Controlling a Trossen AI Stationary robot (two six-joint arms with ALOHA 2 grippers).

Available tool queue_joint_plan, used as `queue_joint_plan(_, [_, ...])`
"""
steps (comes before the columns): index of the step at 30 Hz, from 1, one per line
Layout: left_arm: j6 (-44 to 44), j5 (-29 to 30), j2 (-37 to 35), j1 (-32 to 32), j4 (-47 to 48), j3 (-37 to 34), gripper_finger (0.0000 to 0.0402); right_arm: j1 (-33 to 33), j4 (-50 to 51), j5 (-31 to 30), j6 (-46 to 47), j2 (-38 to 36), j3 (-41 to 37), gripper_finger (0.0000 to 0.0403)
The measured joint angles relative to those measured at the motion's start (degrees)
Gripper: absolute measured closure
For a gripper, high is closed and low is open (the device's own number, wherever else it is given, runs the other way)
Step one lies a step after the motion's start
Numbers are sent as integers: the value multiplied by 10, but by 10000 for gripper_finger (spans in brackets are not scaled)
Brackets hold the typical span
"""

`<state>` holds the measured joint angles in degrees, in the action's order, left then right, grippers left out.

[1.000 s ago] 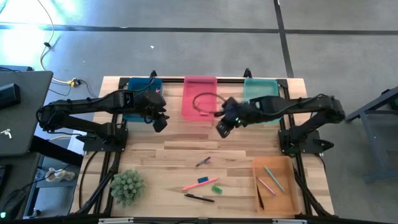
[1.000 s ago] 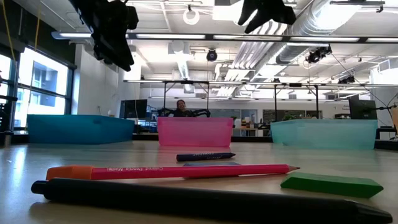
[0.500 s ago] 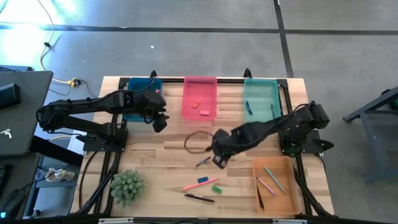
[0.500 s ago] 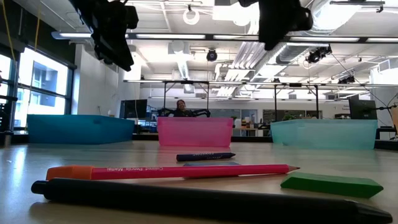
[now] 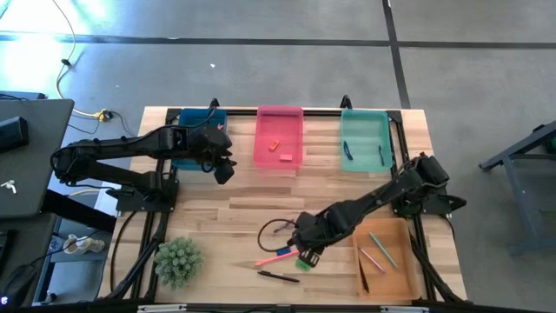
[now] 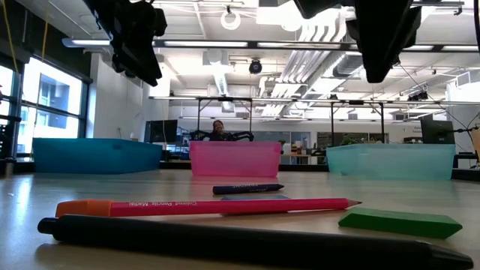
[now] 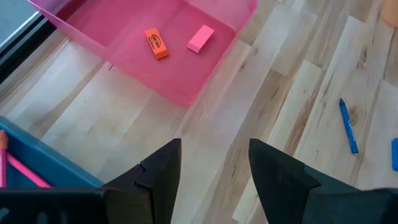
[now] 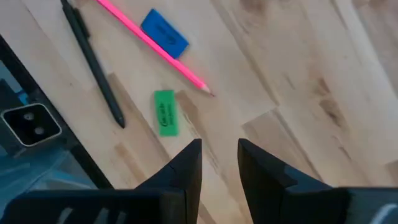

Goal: Sort crayons/erasers/pens/pencils in bins
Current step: Put the green eraser into the pink bin

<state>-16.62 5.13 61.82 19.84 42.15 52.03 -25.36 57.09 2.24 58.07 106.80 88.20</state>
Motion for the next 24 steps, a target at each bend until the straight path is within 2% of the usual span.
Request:
queue_joint_plan(9, [-18,0,0,0,0,0,227,-37,-86,-27,48,2,0,309])
queue_joint_plan(19, [-23,0,0,0,3,0,227,-48,-124,-39,45,4,0,308])
queue_joint_plan(24, [-23,0,0,0,6,0,227,-48,-124,-44,35,4,0,284])
